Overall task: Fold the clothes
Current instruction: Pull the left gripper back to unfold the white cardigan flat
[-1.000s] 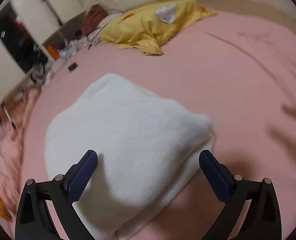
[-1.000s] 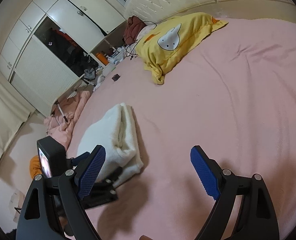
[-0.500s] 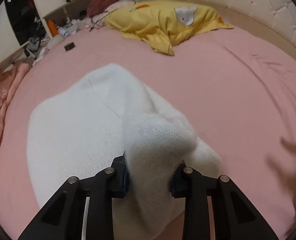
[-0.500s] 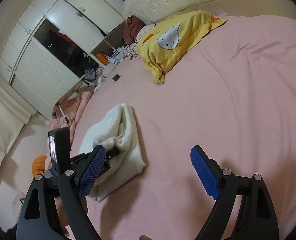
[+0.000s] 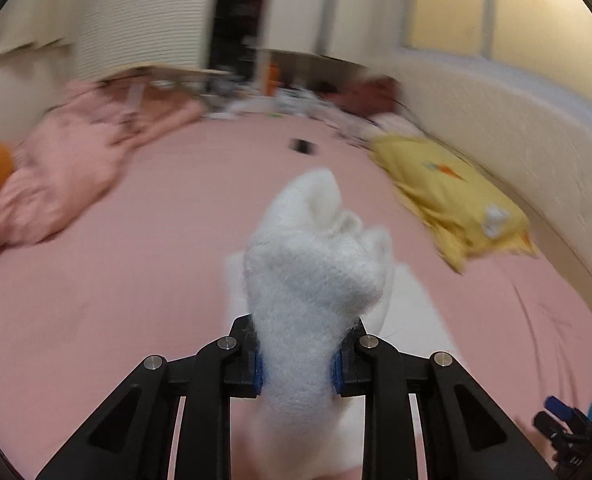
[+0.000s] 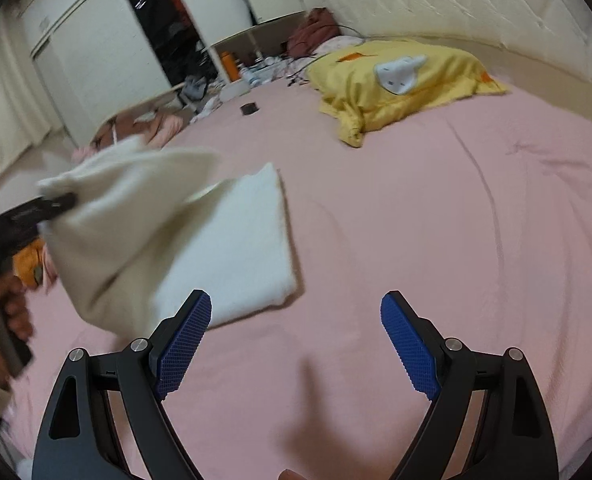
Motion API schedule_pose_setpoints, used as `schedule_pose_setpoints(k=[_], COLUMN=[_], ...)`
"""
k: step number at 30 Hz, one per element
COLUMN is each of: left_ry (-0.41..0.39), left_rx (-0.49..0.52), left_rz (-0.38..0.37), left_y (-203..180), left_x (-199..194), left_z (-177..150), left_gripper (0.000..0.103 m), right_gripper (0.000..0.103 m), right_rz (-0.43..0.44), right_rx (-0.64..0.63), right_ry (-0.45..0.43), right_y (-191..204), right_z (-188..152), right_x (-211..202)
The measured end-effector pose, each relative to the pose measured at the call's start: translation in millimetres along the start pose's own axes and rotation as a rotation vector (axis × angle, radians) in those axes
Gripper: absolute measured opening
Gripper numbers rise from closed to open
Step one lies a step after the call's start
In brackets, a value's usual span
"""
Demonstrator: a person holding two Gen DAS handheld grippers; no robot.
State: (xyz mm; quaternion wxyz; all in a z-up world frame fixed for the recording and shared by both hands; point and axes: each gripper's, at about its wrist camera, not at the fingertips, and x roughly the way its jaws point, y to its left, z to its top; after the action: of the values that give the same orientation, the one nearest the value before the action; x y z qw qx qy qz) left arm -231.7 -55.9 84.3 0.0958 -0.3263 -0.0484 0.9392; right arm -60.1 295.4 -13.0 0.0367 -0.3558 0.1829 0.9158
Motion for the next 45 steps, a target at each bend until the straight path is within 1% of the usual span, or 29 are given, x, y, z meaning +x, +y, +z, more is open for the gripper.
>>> schedule_pose_setpoints(k=[2, 4, 8, 9, 11, 12, 13, 15, 16, 17, 19, 20, 21, 25, 26, 27, 28, 29, 32, 33, 34, 36, 38, 39, 40, 41, 42, 43, 45], left_ry=[-0.004, 0.01, 0.151, 0.175, 0.146, 0.115, 0.09, 0.068, 0.068, 0.067, 0.059, 0.053, 0.048, 0.031, 0.027, 0.022, 0.026, 0.034, 0.069, 0.101, 0.141, 0.234, 0.269, 0.264, 0.239, 0.229, 0.239, 0.246, 0.233], left_rx=[-0.086, -0.158, -0.367, -0.426, -0.545, -0.599, -0.631, -0.653, -0.653, -0.653, -0.64, -0.63, -0.602, -0.415, -0.368, -0.321, -0.289, -0.275, -0.291, -0.293, -0.287, -0.274, -0.293, -0.323, -0.373, -0.381, -0.332, -0.292, -0.273], left_rz=[0.06, 0.097, 0.107, 0.09, 0.018, -0.013, -0.028, -0.03, -0.021, -0.012, 0.07, 0.12, 0.159, 0.268, 0.295, 0.321, 0.308, 0.253, 0.084, 0.067, 0.093, 0.234, 0.302, 0.293, 0.242, 0.248, 0.298, 0.318, 0.35], left_y=[53.3, 96.1, 165.3, 178.5, 195.3, 201.8, 205.5, 207.3, 207.2, 207.1, 215.3, 220.7, 221.4, 205.5, 201.5, 197.6, 189.9, 179.5, 154.5, 147.2, 144.6, 155.5, 172.0, 182.3, 194.4, 202.5, 205.0, 205.3, 201.3], left_x=[-12.6, -20.1, 2.5, 7.8, 7.0, 3.7, 0.3, -3.4, -4.9, -6.5, -21.9, -31.7, -38.0, -50.4, -53.5, -56.6, -52.9, -43.3, -1.7, 17.9, 36.2, 63.8, 68.9, 67.3, 61.8, 56.5, 52.8, 50.9, 42.8], left_z=[-15.8, -38.3, -125.7, -148.4, -180.7, -192.5, -198.7, -202.2, -201.5, -200.9, -195.5, -192.1, -184.6, -139.3, -128.0, -116.7, -107.4, -101.3, -89.4, -88.7, -90.6, -104.9, -122.2, -129.8, -136.6, -140.4, -138.7, -135.3, -124.8], left_gripper=[0.023, 0.023, 0.023, 0.023, 0.023, 0.026, 0.027, 0.033, 0.035, 0.04, 0.052, 0.06, 0.061, 0.061, 0.064, 0.076, 0.086, 0.097, 0.097, 0.097, 0.097, 0.097, 0.1, 0.101, 0.101, 0.101, 0.103, 0.103, 0.102], right_gripper=[0.087, 0.087, 0.087, 0.087, 0.087, 0.087, 0.087, 0.087, 0.087, 0.087, 0.087, 0.087, 0.087, 0.087, 0.087, 0.087, 0.087, 0.087, 0.087, 0.087, 0.087, 0.087, 0.087, 0.087, 0.087, 0.087, 0.087, 0.087, 0.087], right_rz=[-0.003, -0.012, -0.017, -0.017, -0.019, -0.02, -0.023, -0.03, -0.032, -0.035, -0.041, -0.044, -0.045, -0.046, -0.046, -0.047, -0.048, -0.05, -0.049, -0.04, -0.043, -0.058, -0.072, -0.064, -0.051, -0.037, -0.049, -0.061, -0.139], right_rx=[-0.027, -0.054, -0.099, -0.116, -0.154, -0.174, -0.192, -0.228, -0.245, -0.255, -0.274, -0.285, -0.3, -0.352, -0.355, -0.355, -0.355, -0.355, -0.369, -0.374, -0.37, -0.354, -0.339, -0.346, -0.356, -0.402, -0.475, -0.519, -0.526], right_ry=[0.022, 0.037, 0.059, 0.064, 0.071, 0.074, 0.075, 0.076, 0.077, 0.079, 0.082, 0.082, 0.08, 0.082, 0.087, 0.092, 0.095, 0.099, 0.134, 0.145, 0.159, 0.191, 0.223, 0.213, 0.196, 0.157, 0.122, 0.102, 0.067], right_y=[14.1, 26.6, 57.8, 66.7, 85.1, 94.3, 102.6, 117.3, 124.0, 127.8, 135.4, 139.2, 142.8, 156.4, 159.1, 161.6, 164.4, 167.1, 181.3, 186.5, 184.5, 176.6, 168.7, 158.2, 145.8, 139.9, 137.5, 136.6, 133.7], right_z=[-3.9, -5.6, -8.2, -8.3, -8.5, -8.7, -9.0, -9.2, -8.8, -8.5, -7.3, -6.4, -5.5, -1.5, 1.0, 3.8, 7.8, 12.1, 28.1, 33.0, 33.1, 30.6, 28.1, 21.8, 14.0, 7.6, -0.6, -5.5, -2.5], right_x=[0.5, 0.9, 3.7, 5.1, 7.5, 8.5, 9.3, 11.5, 13.5, 15.0, 19.2, 21.3, 24.0, 40.0, 48.5, 57.8, 68.0, 78.6, 121.4, 134.9, 145.4, 164.6, 183.9, 185.1, 183.9, 177.7, 169.2, 161.8, 147.6])
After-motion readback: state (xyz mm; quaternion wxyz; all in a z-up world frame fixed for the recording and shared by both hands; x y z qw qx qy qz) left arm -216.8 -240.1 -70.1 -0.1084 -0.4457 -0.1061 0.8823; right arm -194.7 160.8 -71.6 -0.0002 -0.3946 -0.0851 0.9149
